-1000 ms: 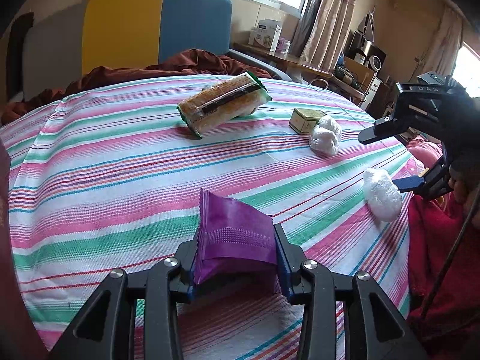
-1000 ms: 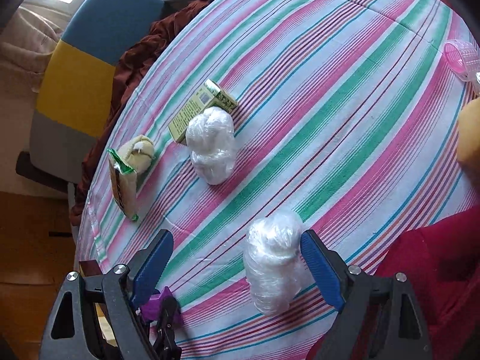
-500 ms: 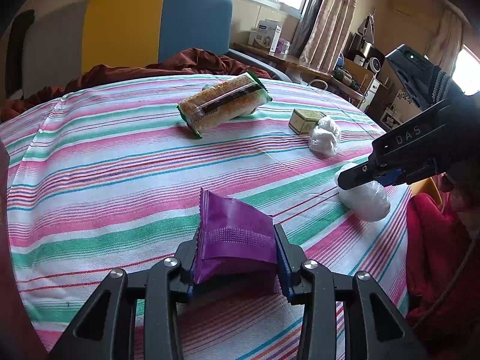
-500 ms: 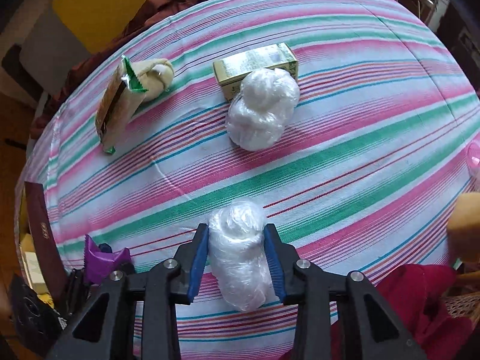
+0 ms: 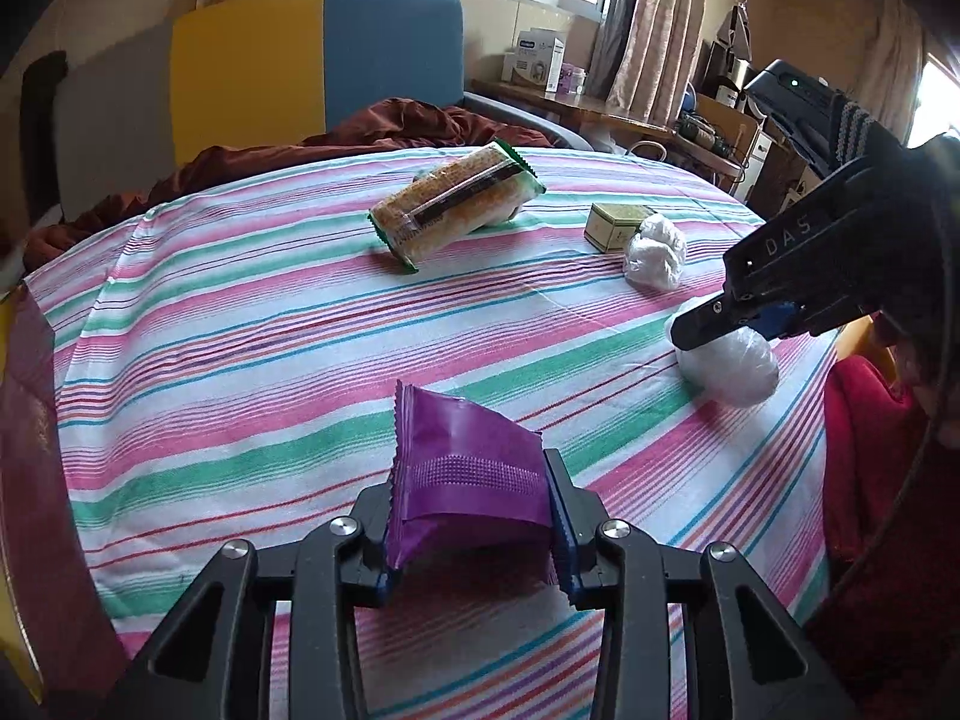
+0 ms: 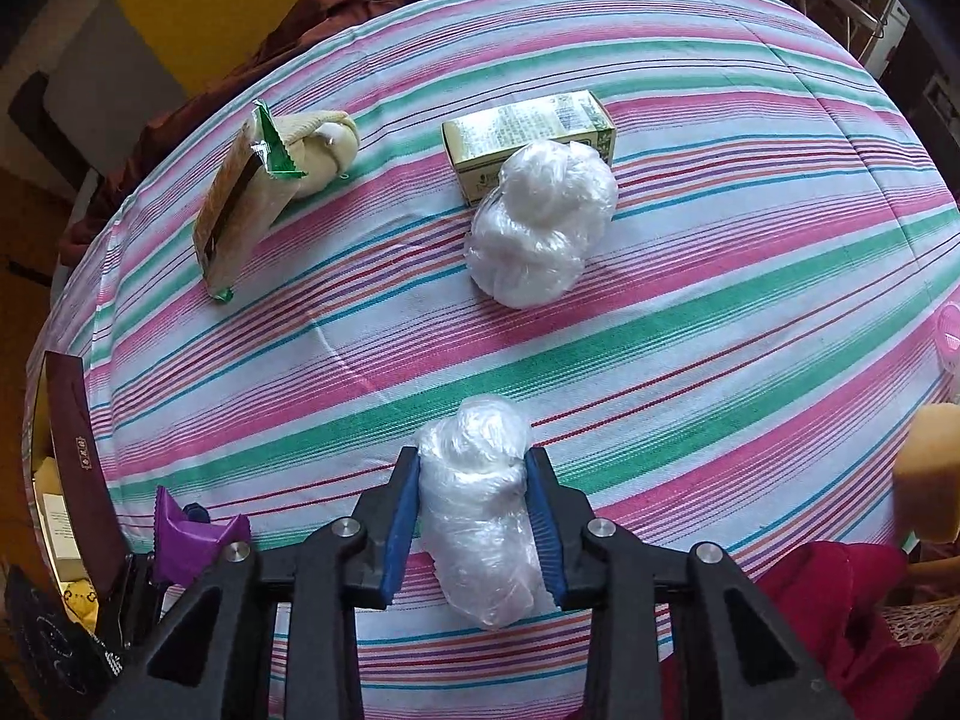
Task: Organize objects
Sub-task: 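Carry the purple candy into the gold tray and open the left tool while the right tool holds the bundle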
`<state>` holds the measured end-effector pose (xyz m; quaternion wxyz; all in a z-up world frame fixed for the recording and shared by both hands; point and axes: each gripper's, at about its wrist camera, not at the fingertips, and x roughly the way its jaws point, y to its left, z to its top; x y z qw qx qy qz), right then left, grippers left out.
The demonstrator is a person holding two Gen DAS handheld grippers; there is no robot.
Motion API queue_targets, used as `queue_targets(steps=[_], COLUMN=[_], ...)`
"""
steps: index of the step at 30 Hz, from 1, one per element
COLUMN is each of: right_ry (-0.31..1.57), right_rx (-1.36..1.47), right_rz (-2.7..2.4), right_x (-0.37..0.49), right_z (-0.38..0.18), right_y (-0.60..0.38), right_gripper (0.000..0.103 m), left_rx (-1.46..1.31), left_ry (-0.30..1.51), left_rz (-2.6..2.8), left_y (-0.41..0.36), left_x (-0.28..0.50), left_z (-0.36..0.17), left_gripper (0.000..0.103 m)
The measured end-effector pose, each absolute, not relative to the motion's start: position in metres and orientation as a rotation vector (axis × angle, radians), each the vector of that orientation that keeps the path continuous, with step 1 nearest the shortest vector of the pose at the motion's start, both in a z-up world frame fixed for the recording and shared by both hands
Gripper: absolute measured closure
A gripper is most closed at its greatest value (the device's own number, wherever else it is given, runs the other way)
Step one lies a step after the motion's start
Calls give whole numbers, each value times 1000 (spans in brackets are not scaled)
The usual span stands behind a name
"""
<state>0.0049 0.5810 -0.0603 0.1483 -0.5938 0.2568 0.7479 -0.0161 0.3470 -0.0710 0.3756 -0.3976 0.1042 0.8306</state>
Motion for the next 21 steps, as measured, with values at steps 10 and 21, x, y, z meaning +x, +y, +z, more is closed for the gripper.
queue_targets(steps=[10,21], right_ry=[762,789], right_rx=[-1642,-1570], right_rz=[2220,2308], right_x=[19,36], right_z=[-49,-38], right_y=[584,594], right_gripper=[69,69], left_rx=[-894,-875], left_ry=[276,202], left_rz=[2258,2452], left_y=[302,235], left_x=[6,-7], left_z=[-17,13], left_gripper=[63,63])
